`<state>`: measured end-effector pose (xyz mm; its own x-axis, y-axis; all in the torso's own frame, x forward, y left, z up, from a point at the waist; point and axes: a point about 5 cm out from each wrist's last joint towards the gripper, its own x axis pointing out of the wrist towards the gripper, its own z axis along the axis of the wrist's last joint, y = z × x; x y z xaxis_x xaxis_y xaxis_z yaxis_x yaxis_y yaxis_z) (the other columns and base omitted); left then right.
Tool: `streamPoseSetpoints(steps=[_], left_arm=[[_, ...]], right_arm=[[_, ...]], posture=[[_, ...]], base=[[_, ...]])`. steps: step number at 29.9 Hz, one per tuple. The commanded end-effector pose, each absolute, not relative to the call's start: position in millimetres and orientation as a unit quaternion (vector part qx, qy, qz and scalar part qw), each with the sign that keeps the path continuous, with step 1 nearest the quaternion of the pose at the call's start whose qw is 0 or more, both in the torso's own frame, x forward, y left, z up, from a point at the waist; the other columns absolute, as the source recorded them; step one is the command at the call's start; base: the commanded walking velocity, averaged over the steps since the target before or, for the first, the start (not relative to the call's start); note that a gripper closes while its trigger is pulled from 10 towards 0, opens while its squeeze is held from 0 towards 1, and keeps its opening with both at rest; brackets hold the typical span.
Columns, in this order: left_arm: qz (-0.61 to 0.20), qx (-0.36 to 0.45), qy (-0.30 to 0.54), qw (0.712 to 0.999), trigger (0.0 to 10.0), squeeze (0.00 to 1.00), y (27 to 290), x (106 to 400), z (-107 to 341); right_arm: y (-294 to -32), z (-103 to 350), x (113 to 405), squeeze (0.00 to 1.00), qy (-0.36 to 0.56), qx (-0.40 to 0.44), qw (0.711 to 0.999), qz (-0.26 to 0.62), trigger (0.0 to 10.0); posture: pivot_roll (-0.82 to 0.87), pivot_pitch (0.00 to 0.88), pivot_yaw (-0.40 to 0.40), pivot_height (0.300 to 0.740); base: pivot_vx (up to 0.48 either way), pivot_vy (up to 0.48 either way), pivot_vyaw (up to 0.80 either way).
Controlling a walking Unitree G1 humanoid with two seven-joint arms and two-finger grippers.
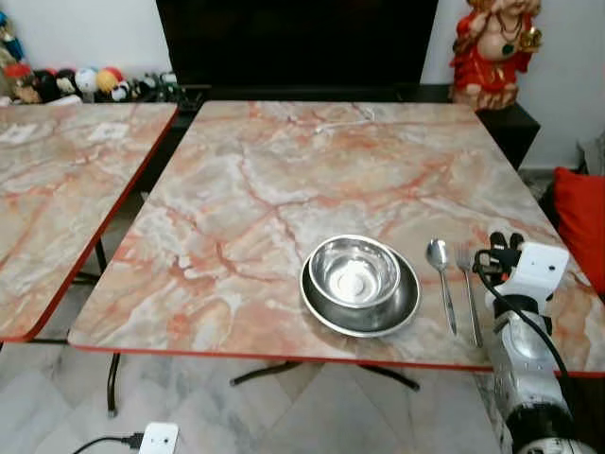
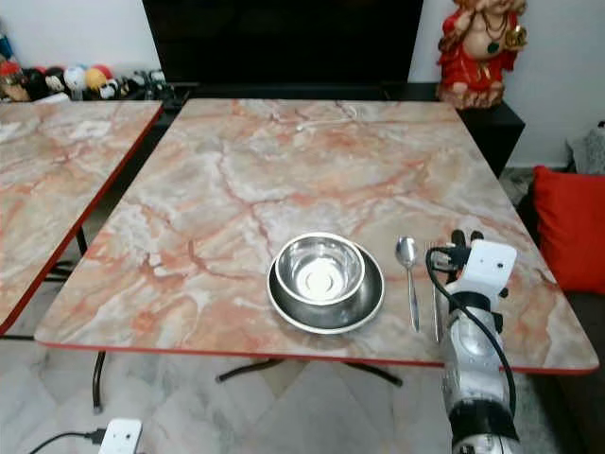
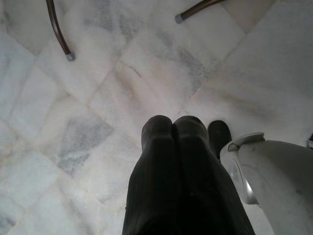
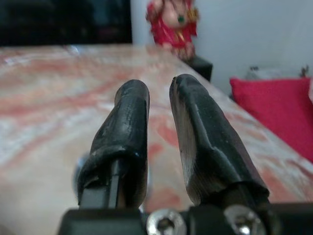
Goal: Setting the table
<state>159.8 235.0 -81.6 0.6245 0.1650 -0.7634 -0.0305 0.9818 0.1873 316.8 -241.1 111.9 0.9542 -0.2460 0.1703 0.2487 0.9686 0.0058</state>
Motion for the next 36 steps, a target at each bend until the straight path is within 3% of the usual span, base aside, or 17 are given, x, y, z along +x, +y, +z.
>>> streamPoseSetpoints(steps=[1,7,13,30,36], left_arm=[[0.061,0.07,0.445,0.891,10.0,0.0,234,152,-86],[0.066,0.07,0.446,0.89,10.0,0.0,234,152,-86],[0.066,0.072,0.446,0.89,10.0,0.0,234,154,-85],[0.074,0.069,0.439,0.893,10.0,0.0,238,158,-83],[0.075,0.068,0.443,0.891,10.0,0.0,240,157,-83]], right_arm=[[-238,121,317,0.0,-0.107,-0.006,0.987,-0.115,10.0],[-226,125,319,0.0,-0.118,-0.033,0.988,-0.095,10.0],[-219,138,319,0.0,-0.142,-0.037,0.986,-0.076,10.0],[-203,159,317,0.0,-0.182,-0.047,0.98,-0.059,10.0],[-205,158,300,0.0,-0.19,-0.067,0.971,-0.129,10.0]], posture=[[-0.01,0.0,0.012,0.74],[-0.01,0.0,0.013,0.74],[0.01,0.0,0.007,0.74],[0.01,0.0,0.001,0.74],[0.01,0.0,-0.007,0.74]], base=[[0.0,0.0,0.0],[0.0,0.4,0.0],[0.0,0.48,0.69],[0.0,0.48,0.0],[0.0,0.48,0.0]])
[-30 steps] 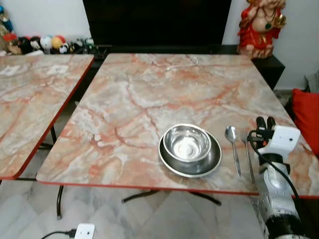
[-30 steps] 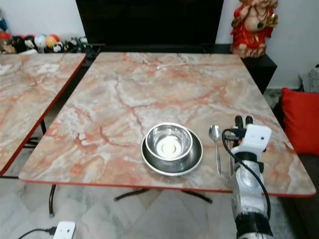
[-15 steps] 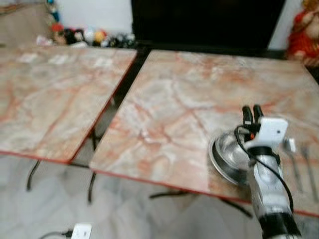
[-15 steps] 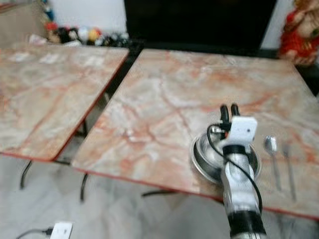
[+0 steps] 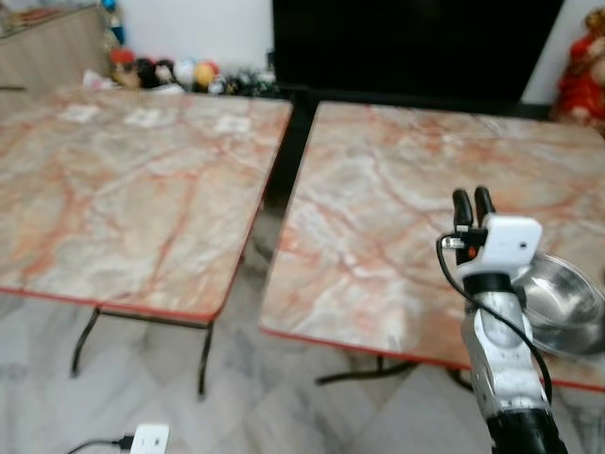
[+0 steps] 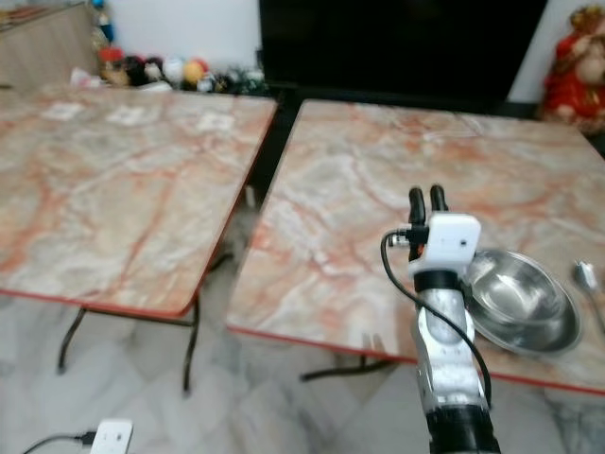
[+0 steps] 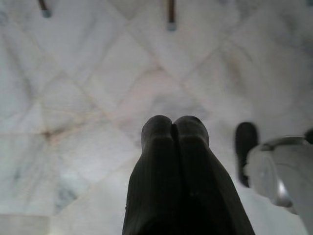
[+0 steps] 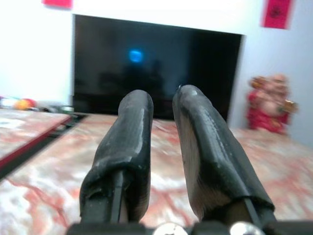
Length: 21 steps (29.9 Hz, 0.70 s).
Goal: Setting the table
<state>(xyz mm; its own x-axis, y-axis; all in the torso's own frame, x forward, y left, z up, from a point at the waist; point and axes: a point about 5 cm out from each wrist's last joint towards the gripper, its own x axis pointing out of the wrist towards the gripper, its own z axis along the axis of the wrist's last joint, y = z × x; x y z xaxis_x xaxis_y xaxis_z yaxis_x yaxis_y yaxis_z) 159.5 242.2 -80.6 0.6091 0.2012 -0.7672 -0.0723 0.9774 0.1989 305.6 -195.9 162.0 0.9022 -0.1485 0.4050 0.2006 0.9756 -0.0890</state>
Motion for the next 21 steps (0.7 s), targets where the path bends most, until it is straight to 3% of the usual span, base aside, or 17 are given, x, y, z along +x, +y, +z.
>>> streamPoseSetpoints(steps=[1,5,6,13,15,16,18,21], left_arm=[[0.077,0.068,0.445,0.89,10.0,0.0,240,156,-83],[0.078,0.07,0.447,0.888,10.0,0.0,241,154,-84],[0.076,0.075,0.449,0.887,10.0,0.0,241,154,-84],[0.075,0.077,0.45,0.886,10.0,0.0,241,152,-84],[0.074,0.076,0.45,0.886,10.0,0.0,240,152,-85],[0.075,0.075,0.45,0.887,10.0,0.0,239,152,-85],[0.075,0.075,0.45,0.887,10.0,0.0,239,151,-85],[0.079,0.073,0.449,0.887,10.0,0.0,239,151,-85]], right_arm=[[-217,153,285,0.0,-0.179,-0.073,0.961,-0.2,10.0],[-233,144,262,0.0,-0.152,-0.104,0.943,-0.277,10.0],[-243,134,246,0.0,-0.121,-0.123,0.932,-0.317,10.0],[-268,111,215,0.0,-0.041,-0.149,0.901,-0.406,10.0],[-279,89,208,0.0,0.02,-0.073,0.884,-0.46,10.0],[-287,62,199,0.0,0.083,-0.002,0.858,-0.507,10.0],[-288,54,196,0.0,0.102,0.017,0.849,-0.519,10.0],[-290,21,190,0.0,0.194,0.074,0.804,-0.558,10.0]], posture=[[0.01,0.0,-0.009,0.74],[0.01,0.0,-0.011,0.74],[0.0,0.0,-0.01,0.74],[0.0,0.0,-0.015,0.74],[0.0,0.0,-0.018,0.74],[0.0,0.0,-0.022,0.74],[0.01,0.0,-0.024,0.74],[0.01,0.0,-0.03,0.74]], base=[[0.0,0.48,0.0],[0.0,0.375,0.0],[0.0,0.0,0.0],[0.0,0.0,0.0],[0.0,0.0,0.0],[0.0,0.0,0.0],[0.0,0.0,0.0],[0.0,0.0,0.0]])
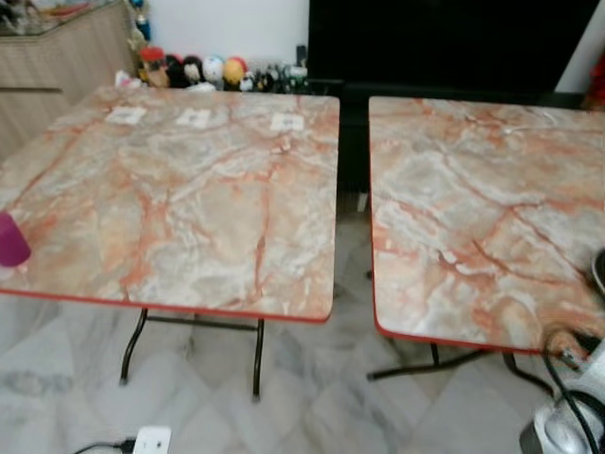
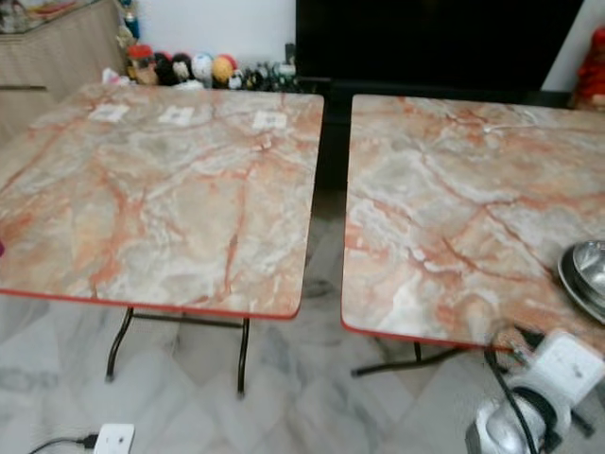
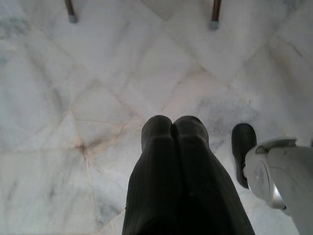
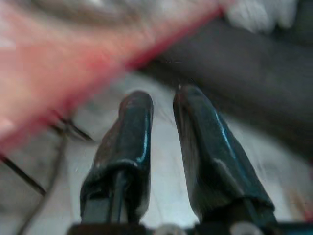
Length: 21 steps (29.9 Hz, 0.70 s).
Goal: Setting the table
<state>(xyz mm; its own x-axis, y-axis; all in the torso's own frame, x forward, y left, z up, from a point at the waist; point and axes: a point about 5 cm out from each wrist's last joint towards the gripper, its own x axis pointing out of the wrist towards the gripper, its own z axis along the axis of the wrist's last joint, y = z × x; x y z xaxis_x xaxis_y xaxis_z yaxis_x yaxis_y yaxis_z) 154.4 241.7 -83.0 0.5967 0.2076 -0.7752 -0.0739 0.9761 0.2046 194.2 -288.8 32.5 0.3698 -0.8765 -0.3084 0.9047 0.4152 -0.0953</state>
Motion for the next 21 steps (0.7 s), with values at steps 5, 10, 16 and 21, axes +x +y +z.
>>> streamPoseSetpoints(steps=[5,10,16,21], left_arm=[[0.08,0.073,0.445,0.889,10.0,0.0,240,153,-84],[0.077,0.074,0.439,0.892,10.0,0.0,238,158,-83],[0.08,0.071,0.433,0.895,10.0,0.0,238,161,-81],[0.087,0.07,0.425,0.898,10.0,0.0,241,162,-79]], right_arm=[[-282,-2,203,0.0,0.256,0.079,0.815,-0.513,10.0],[-245,-41,219,0.0,0.386,0.107,0.852,-0.336,10.0],[-188,-68,213,0.0,0.462,-0.07,0.884,-0.001,10.0],[-175,-84,188,0.0,0.494,-0.139,0.853,0.092,10.0]], posture=[[0.01,0.0,-0.032,0.74],[0.0,0.0,-0.028,0.74],[0.0,0.0,-0.017,0.74],[0.03,0.0,-0.007,0.74]], base=[[0.0,0.0,0.0],[0.0,0.0,0.0],[0.0,0.0,0.0],[0.0,0.0,0.0]])
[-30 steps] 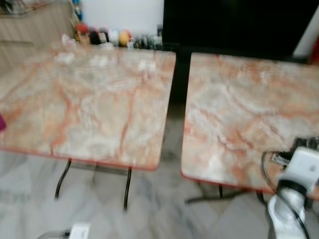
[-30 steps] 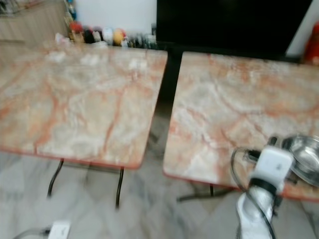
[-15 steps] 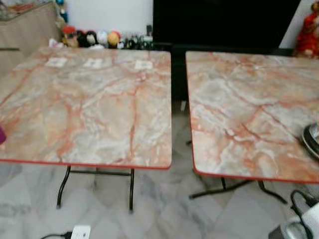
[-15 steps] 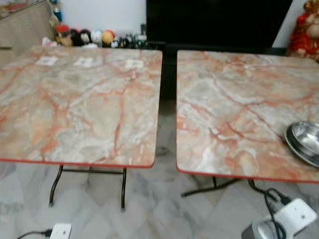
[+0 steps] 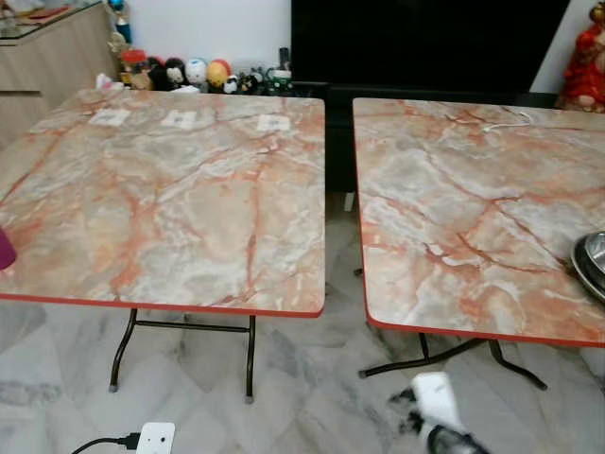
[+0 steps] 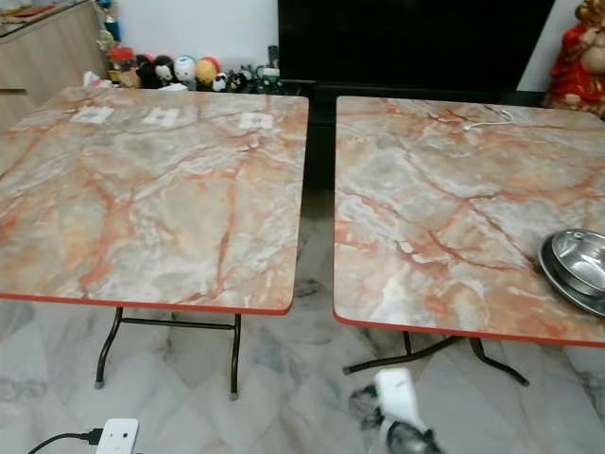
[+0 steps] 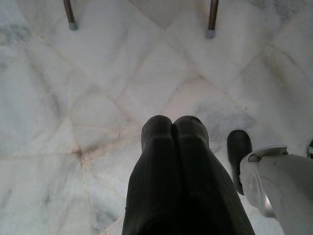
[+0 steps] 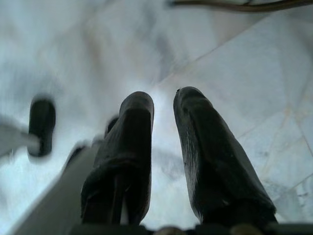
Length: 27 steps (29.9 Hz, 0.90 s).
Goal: Setting the table
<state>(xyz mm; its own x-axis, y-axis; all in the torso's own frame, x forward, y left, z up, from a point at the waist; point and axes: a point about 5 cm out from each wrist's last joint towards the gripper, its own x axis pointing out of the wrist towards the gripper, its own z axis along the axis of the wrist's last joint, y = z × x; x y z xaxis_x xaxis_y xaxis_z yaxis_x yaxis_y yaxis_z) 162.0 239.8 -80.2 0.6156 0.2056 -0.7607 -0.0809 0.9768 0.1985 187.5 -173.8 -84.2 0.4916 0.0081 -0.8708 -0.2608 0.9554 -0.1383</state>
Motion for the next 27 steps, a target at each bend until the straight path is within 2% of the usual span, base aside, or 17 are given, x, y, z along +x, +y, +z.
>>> streamPoseSetpoints(steps=[1,4,9,27], left_arm=[[0.087,0.07,0.423,0.899,10.0,0.0,242.1,161.8,-79.0],[0.082,0.071,0.425,0.899,10.0,0.0,240.9,160.0,-79.9],[0.086,0.063,0.422,0.9,10.0,0.0,239.7,161.6,-79.6],[0.08,0.068,0.431,0.896,10.0,0.0,242.6,155.4,-81.5]], right_arm=[[-170.7,-83.6,189.1,0.0,0.49,-0.123,0.858,0.093,10.0],[-162.6,-80.3,195.7,0.0,0.467,-0.041,0.881,0.065,10.0],[-166.5,-80.9,193.7,0.0,0.461,-0.039,0.885,0.052,10.0],[-166.4,-82.8,189.0,0.0,0.453,-0.001,0.891,0.039,10.0]], posture=[[0.02,0.0,0.0,0.74],[0.01,0.0,0.007,0.74],[0.02,0.0,0.008,0.74],[0.02,0.0,0.013,0.74]], base=[[0.0,0.0,0.0],[0.0,0.0,0.0],[0.0,0.0,0.0],[0.0,0.462,0.0]])
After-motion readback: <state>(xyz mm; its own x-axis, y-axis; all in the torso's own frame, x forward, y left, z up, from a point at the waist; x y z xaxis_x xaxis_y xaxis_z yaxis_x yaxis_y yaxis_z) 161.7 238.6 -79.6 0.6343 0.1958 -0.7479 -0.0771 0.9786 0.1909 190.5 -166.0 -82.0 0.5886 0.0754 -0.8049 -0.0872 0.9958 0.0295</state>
